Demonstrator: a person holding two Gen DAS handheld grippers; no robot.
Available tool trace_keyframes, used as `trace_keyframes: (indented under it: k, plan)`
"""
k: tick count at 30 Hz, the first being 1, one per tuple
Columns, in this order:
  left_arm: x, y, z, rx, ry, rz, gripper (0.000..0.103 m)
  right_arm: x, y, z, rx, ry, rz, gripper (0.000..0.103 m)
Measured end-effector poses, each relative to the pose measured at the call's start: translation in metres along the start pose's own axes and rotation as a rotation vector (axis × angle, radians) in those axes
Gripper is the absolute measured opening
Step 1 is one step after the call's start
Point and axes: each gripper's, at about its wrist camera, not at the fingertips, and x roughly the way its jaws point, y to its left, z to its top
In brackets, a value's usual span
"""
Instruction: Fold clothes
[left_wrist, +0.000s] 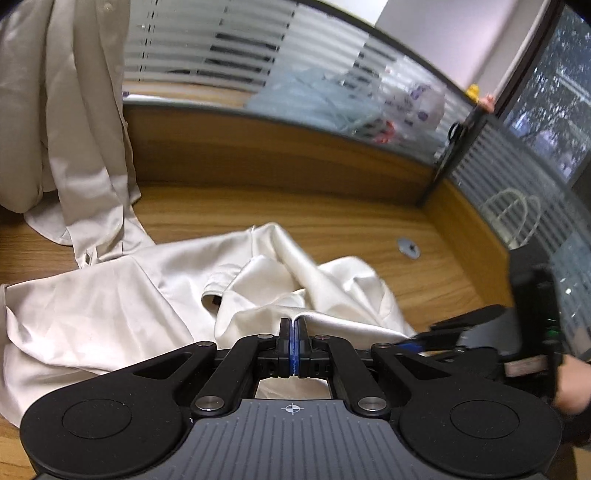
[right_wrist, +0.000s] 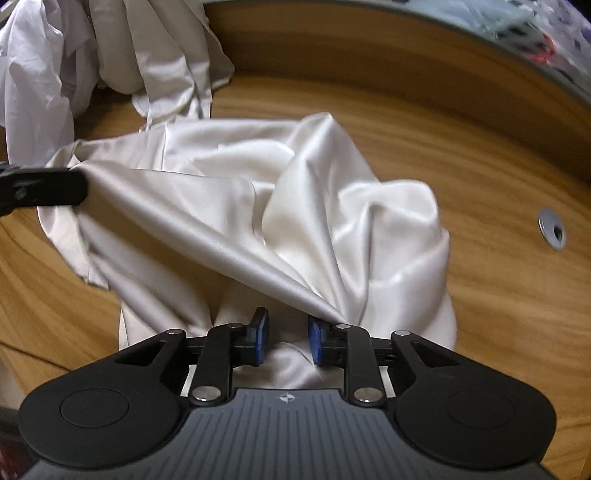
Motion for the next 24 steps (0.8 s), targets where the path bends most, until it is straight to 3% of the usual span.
trace_keyframes:
  k: [4,5,8,13,15,18,20,23,24]
  plan:
    - [0.010,0.001,-0.001,0.021,0.042,0.024,0.006,-0.004,-0.002,-0.010,-0.007,0.005,0.004,0.029]
    - [0.010,0.002,-0.002,0.023,0.045,0.024,0.011,-0.006,-0.001,-0.010,-0.009,-0.002,0.012,0.029]
    - [0.009,0.003,-0.002,0.034,0.047,0.029,0.020,-0.014,0.004,-0.008,-0.019,-0.028,0.060,0.031]
    - [0.008,0.005,-0.001,0.036,0.051,0.038,0.024,-0.009,0.021,0.003,-0.068,-0.024,0.125,0.034]
    - [0.007,0.006,-0.001,0.028,0.053,0.039,0.028,0.000,0.028,0.007,-0.095,-0.012,0.117,0.042]
    - [0.005,0.007,-0.001,0.016,0.050,0.038,0.033,0.015,0.034,0.010,-0.135,0.014,0.088,0.043]
    - [0.004,0.009,-0.002,0.012,0.050,0.037,0.034,0.024,0.035,0.009,-0.159,0.033,0.069,0.039]
    - [0.001,0.011,-0.001,0.006,0.052,0.039,0.036,0.031,0.033,0.008,-0.177,0.051,0.059,0.024]
    - [0.001,0.011,0.000,0.004,0.053,0.040,0.037,0.030,0.031,0.008,-0.176,0.053,0.063,0.014]
